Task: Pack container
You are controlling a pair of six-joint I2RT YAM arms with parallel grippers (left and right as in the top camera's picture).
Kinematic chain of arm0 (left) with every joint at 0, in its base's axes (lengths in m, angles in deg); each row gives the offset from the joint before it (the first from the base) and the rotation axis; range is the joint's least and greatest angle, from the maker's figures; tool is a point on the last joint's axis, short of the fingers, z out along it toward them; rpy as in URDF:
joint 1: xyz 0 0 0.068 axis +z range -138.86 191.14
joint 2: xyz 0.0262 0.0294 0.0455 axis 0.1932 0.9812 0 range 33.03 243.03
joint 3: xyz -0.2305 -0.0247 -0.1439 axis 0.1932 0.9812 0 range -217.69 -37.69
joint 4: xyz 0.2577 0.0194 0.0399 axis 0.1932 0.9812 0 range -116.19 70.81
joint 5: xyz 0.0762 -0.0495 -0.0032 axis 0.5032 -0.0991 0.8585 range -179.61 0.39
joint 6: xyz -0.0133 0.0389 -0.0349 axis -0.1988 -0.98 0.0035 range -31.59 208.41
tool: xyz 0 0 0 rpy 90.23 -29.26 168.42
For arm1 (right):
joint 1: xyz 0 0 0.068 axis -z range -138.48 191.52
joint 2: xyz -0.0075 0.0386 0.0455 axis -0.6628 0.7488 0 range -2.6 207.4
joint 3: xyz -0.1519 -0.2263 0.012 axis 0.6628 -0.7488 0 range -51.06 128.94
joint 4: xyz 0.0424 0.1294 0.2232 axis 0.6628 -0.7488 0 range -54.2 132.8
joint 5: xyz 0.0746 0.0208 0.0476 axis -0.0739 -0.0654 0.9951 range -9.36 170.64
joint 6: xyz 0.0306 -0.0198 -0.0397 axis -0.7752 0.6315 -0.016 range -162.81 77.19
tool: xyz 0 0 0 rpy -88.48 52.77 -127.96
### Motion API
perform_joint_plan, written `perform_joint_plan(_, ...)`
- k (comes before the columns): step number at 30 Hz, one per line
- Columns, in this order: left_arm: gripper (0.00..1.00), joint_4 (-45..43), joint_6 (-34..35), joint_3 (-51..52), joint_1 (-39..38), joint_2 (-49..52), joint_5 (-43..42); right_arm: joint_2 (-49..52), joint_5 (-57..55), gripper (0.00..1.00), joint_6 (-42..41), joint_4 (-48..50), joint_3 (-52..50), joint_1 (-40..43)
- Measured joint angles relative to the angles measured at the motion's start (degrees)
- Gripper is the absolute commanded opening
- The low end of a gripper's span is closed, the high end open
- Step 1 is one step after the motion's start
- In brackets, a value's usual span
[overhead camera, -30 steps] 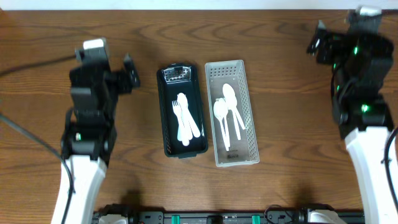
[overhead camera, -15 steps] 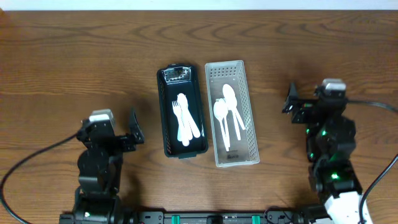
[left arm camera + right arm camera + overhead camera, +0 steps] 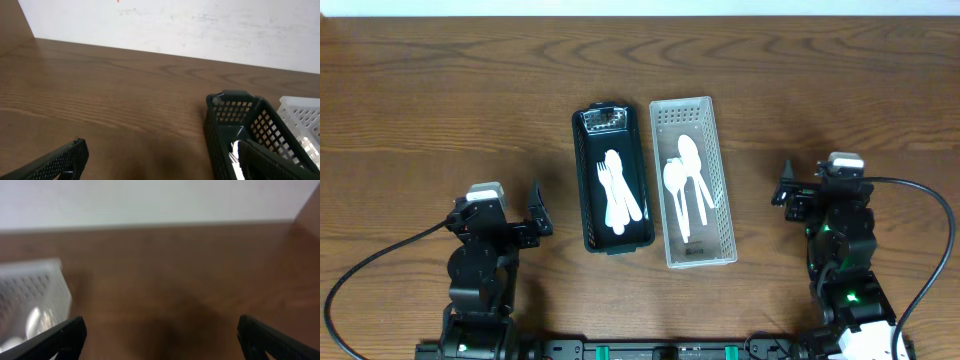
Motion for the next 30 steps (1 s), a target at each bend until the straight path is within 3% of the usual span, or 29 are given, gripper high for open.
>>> perform_joint_plan(13, 0.98, 0.00, 0.00, 0.00, 0.00, -0.02, 0.00, -1.38, -0.20, 0.99, 0.04, -26.21, -0.31, -0.02)
perform_joint_plan(21, 0.98, 0.02, 0.00, 0.00, 0.00, -0.04, 0.00, -15.34, -0.17, 0.99, 0.15, -41.31, -0.37, 0.48)
perform_joint_plan(30, 0.98, 0.00, 0.00, 0.00, 0.00, -0.04, 0.00, -30.56, -0.52, 0.99, 0.22, -49.35, -0.37, 0.68)
